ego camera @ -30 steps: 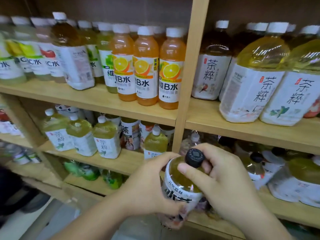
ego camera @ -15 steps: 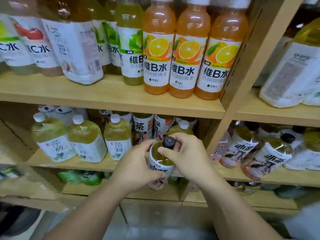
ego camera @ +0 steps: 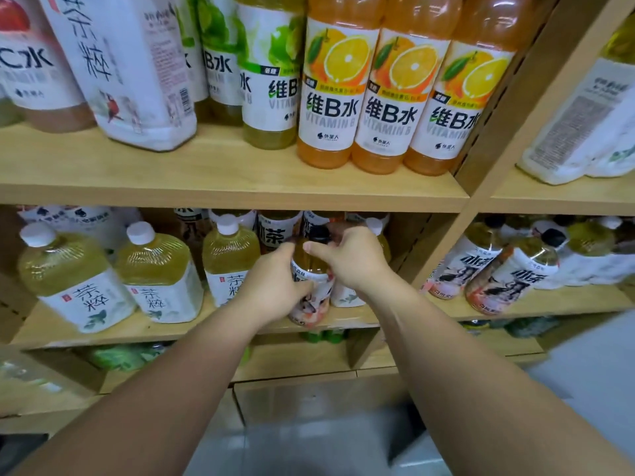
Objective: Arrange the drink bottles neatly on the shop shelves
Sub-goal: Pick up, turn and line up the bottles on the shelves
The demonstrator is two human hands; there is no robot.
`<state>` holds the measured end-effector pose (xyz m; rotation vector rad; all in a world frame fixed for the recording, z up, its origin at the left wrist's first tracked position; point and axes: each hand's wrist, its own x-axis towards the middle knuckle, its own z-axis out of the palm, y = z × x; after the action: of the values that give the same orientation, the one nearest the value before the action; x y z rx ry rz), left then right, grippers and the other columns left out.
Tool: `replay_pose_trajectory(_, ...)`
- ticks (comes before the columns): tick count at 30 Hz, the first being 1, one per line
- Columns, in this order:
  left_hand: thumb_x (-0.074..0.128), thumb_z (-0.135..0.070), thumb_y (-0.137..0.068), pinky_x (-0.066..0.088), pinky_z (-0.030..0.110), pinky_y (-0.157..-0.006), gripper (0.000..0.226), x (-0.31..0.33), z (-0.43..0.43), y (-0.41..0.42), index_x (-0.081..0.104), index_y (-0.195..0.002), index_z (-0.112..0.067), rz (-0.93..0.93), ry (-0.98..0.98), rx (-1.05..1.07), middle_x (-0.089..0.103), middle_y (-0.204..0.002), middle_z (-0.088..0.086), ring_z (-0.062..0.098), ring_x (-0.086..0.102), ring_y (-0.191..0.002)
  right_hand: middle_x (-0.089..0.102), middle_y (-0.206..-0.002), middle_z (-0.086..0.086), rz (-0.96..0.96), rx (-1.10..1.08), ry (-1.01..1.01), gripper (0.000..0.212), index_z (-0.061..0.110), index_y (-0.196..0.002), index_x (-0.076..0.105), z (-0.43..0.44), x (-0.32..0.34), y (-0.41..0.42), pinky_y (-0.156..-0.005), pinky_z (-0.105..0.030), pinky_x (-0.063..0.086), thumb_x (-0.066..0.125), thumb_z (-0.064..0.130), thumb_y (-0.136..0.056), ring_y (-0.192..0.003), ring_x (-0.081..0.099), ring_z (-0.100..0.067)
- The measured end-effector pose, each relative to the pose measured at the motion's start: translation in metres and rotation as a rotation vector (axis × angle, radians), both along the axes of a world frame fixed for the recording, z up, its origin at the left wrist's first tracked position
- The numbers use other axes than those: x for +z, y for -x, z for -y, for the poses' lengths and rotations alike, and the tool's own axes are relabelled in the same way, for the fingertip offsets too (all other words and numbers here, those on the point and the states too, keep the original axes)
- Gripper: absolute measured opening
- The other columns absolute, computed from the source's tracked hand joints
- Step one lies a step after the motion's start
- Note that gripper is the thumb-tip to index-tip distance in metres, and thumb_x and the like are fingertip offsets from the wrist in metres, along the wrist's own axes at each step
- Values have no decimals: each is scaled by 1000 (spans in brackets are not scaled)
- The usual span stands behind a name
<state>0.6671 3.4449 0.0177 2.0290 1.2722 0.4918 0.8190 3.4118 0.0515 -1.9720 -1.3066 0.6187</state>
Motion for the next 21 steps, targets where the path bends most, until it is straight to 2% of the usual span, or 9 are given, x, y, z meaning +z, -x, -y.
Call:
replay_pose_trajectory(2, 77, -31, -88, 56, 41, -83, 54, -4, -6, -3, 49, -133, -22, -18, 5, 4, 64, -111, 5, 23, 63, -98, 58, -56, 0, 25, 59, -5, 38, 11, -65, 60, -7, 2, 1, -54, -29, 44, 76, 36, -89, -55, 54, -15)
replay_pose_trajectory(3, 74, -32, -89, 53, 40, -83, 62, -6, -7, -4, 43, -142, -23, -38, 8, -5, 60, -116, 8, 26, 61, -102, 69, -76, -6, 48, 106, -9, 27, 10, -88, 71, -10, 4, 2, -66, -34, 53, 74, 37, -91, -72, 64, -21)
replay_pose_trajectory(6, 70, -34, -93, 50, 39, -86, 82, -8, -11, -9, 19, -157, -34, -35, 46, -32, 51, -121, 10, 30, 58, -107, 71, -110, -16, 156, 185, 77, 45, 12, -133, 61, -15, 11, 1, -85, -36, 53, 65, 39, -97, -101, 65, -33)
replay_pose_trajectory(8, 69, -35, -94, 51, 41, -89, 84, -7, -13, -12, 14, -157, -37, -33, 52, -27, 51, -121, 10, 30, 58, -107, 69, -107, -15, 215, 206, 92, 43, 11, -132, 60, -14, 15, -1, -81, -33, 53, 61, 37, -99, -97, 63, -31)
replay_pose_trajectory(10, 72, -36, -91, 53, 43, -88, 86, -9, -14, -15, 15, -155, -37, -8, 53, 14, 53, -119, 10, 30, 58, -104, 61, -75, -7, 242, 163, 57, 21, 11, -99, 67, -8, 15, -8, -57, -24, 43, 61, 31, -100, -69, 55, -23)
replay_pose_trajectory(12, 76, -37, -88, 53, 45, -91, 87, -12, -14, -20, 17, -153, -35, 10, 46, 59, 56, -125, 12, 33, 59, -111, 43, -54, -2, 215, 43, 8, 38, 14, -63, 50, 3, 10, -18, -48, -28, 30, 62, 22, -98, -49, 40, -18)
replay_pose_trajectory(13, 76, -37, -88, 52, 44, -92, 89, -13, -13, -23, 16, -154, -34, 6, 42, 73, 55, -128, 13, 34, 59, -114, 41, -52, -2, 179, -28, -22, 40, 12, -60, 46, 8, 6, -26, -49, -30, 28, 61, 18, -97, -47, 37, -18)
replay_pose_trajectory(16, 74, -38, -90, 52, 41, -88, 91, -17, -11, -32, 11, -155, -35, -10, 25, 118, 55, -129, 13, 33, 60, -112, 53, -70, -3, 83, -146, -97, 15, 5, -97, 61, 24, -3, -42, -54, -30, 38, 60, 20, -99, -59, 49, -16)
replay_pose_trajectory(21, 74, -34, -91, 58, 39, -68, 95, -14, -17, -38, 7, -159, -31, -36, 4, 143, 67, -104, 8, 22, 66, -78, 58, -85, -4, -89, -134, 27, 44, 16, -138, 46, 29, -10, -60, -76, -39, 51, 62, 30, -100, -83, 63, -25)
